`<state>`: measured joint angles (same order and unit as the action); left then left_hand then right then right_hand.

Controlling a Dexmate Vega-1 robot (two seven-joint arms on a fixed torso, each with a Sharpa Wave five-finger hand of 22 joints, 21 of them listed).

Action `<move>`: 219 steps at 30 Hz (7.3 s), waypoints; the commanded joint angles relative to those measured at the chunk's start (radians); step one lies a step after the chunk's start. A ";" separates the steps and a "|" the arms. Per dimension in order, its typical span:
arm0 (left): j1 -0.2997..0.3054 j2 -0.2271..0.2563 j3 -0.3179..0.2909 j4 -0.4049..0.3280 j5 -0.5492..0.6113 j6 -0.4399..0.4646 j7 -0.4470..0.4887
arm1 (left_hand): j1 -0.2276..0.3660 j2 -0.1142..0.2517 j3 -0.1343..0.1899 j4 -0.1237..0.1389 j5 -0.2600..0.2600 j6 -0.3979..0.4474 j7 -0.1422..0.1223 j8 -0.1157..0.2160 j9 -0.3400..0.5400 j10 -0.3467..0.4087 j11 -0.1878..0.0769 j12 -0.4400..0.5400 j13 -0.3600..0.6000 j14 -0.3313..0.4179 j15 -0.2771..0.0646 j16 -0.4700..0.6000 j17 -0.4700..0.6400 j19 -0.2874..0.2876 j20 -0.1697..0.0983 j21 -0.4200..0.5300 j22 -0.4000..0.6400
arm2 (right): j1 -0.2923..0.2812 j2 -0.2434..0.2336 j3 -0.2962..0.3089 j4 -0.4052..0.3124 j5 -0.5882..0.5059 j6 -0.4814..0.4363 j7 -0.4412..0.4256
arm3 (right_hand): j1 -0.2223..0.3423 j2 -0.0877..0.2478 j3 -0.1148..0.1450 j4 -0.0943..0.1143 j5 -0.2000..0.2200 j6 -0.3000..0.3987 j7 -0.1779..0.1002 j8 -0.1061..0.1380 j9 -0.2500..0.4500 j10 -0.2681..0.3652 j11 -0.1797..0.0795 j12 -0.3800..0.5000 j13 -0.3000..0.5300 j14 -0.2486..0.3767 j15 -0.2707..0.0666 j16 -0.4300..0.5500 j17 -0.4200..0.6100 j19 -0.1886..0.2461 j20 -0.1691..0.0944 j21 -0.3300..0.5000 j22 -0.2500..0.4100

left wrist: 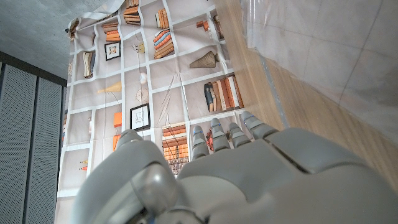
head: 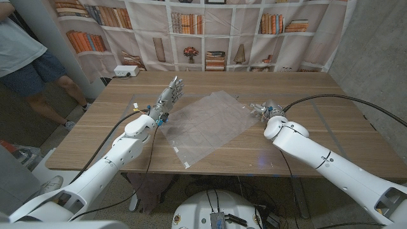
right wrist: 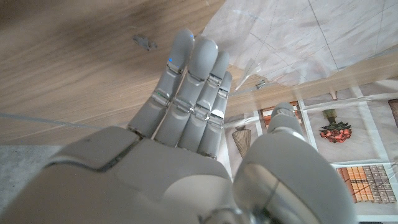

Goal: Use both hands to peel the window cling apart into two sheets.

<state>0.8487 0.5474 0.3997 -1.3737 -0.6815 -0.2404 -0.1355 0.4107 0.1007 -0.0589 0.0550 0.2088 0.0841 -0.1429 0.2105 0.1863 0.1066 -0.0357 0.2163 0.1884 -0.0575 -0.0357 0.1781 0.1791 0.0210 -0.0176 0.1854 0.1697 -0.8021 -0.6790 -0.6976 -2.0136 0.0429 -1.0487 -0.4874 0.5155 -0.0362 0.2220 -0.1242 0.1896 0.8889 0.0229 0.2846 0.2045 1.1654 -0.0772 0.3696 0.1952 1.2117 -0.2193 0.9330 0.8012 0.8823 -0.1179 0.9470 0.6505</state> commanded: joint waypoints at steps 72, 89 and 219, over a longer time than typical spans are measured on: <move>0.014 -0.013 -0.004 0.033 -0.026 -0.024 -0.037 | 0.005 0.010 -0.011 0.001 -0.003 0.008 -0.002 -0.008 0.004 0.010 0.005 -0.002 0.002 -0.009 -0.007 0.007 0.003 -0.008 -0.004 0.009 0.006 | 0.217 0.105 -0.255 0.127 -0.052 -0.280 -0.012 | 0.155 0.066 0.057 -0.037 0.002 0.094 -0.020 -0.069 0.018 0.085 -0.010 -0.093 0.006 0.046 -0.005 0.025 -0.042 0.013 -0.046 0.109 -0.044; 0.005 -0.028 0.005 0.055 -0.025 -0.026 -0.046 | 0.003 0.010 -0.014 0.003 -0.003 0.011 -0.001 -0.008 0.004 0.012 0.001 -0.002 0.002 -0.009 -0.007 0.007 0.003 -0.008 -0.004 0.009 0.006 | 0.174 0.118 -0.223 0.144 -0.071 -0.206 -0.053 | 0.329 0.089 0.115 -0.060 0.021 0.126 -0.042 -0.069 0.027 0.125 -0.043 -0.099 0.011 0.081 -0.007 0.053 -0.053 0.025 -0.075 0.147 -0.075; 0.005 -0.017 0.034 -0.068 0.007 0.001 -0.019 | -0.014 0.016 -0.032 0.020 -0.001 0.075 0.012 -0.006 0.003 0.035 0.006 -0.001 0.003 -0.012 -0.004 0.006 0.003 -0.014 -0.002 0.009 0.006 | -0.139 0.090 0.304 0.094 0.239 0.670 -0.145 | 0.661 0.153 0.080 -0.040 0.213 0.104 -0.147 -0.074 0.245 0.127 -0.097 -0.073 0.351 -0.017 -0.009 0.088 -0.084 -0.221 -0.094 0.591 -0.221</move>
<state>0.8609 0.5295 0.4276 -1.4294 -0.6774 -0.2445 -0.1506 0.3987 0.1177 -0.0825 0.0787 0.2089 0.1569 -0.1338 0.2065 0.1882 0.1296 -0.0305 0.2163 0.1883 -0.0575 -0.0357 0.1781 0.1790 0.0120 -0.0124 0.1854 0.1696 -0.9388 -0.5703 -0.4010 -1.9258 0.3079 -0.4325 -0.6465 1.1693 0.1099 0.3046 -0.1654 0.3997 0.9940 -0.1194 0.2120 0.4472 1.2941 -0.1691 0.3013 0.5419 1.1920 -0.2286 1.0172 0.7132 0.6647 -0.0620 1.5279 0.4308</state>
